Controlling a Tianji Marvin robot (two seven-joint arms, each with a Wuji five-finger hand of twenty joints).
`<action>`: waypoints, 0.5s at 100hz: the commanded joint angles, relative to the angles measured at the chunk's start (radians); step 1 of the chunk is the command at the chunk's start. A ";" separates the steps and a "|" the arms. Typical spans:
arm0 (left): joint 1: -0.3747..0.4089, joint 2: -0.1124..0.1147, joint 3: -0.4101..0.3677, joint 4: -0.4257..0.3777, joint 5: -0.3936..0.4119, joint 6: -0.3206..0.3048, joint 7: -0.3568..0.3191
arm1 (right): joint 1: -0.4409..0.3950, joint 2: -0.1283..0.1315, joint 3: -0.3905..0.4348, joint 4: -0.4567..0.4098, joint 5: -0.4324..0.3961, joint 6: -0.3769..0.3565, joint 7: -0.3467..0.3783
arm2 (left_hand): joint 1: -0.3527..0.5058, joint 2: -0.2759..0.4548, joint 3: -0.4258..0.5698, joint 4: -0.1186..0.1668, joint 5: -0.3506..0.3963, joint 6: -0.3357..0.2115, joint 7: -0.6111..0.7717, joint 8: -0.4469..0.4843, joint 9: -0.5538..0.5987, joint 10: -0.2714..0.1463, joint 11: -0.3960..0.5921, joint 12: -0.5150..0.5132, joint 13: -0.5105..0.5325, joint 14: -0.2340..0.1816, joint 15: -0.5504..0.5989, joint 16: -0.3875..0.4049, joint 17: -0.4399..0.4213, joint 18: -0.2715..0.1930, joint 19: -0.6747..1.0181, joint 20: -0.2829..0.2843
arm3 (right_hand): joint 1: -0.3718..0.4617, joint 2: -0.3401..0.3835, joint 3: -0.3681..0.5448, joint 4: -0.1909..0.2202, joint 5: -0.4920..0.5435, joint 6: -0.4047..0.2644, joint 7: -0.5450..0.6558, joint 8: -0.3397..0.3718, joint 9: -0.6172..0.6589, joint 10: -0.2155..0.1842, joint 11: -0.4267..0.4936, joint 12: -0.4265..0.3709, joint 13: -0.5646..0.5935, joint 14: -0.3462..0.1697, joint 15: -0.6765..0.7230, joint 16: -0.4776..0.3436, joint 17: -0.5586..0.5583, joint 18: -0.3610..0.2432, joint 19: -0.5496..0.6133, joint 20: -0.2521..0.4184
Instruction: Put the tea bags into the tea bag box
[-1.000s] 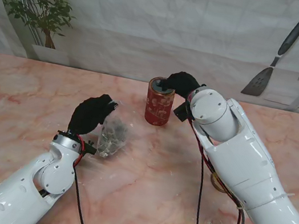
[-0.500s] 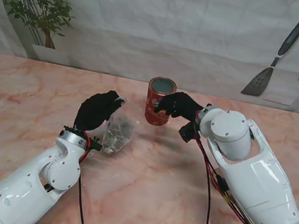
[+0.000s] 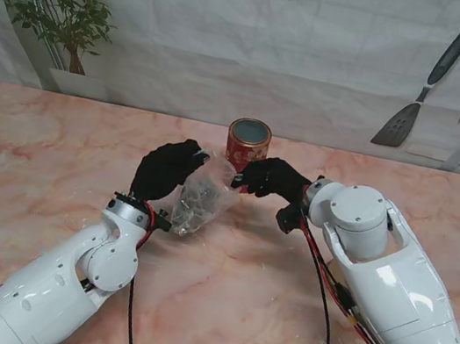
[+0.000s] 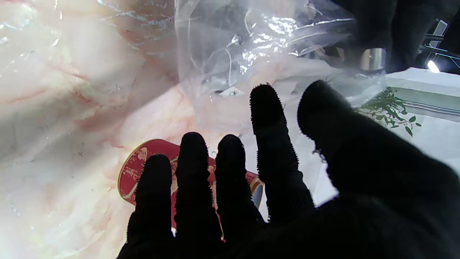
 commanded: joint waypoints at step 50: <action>-0.004 -0.028 0.072 -0.002 -0.030 -0.094 0.003 | 0.039 -0.024 -0.068 0.108 0.009 -0.016 -0.004 | 0.065 0.028 0.066 0.044 0.107 0.172 0.138 0.020 0.133 -0.138 0.209 0.014 0.109 0.178 0.350 -0.012 -0.122 -0.099 0.304 0.003 | 0.038 0.006 -0.061 -0.029 -0.006 -0.113 0.056 -0.147 0.042 -0.008 0.059 0.030 0.052 0.011 0.050 0.030 0.002 -0.001 0.066 0.027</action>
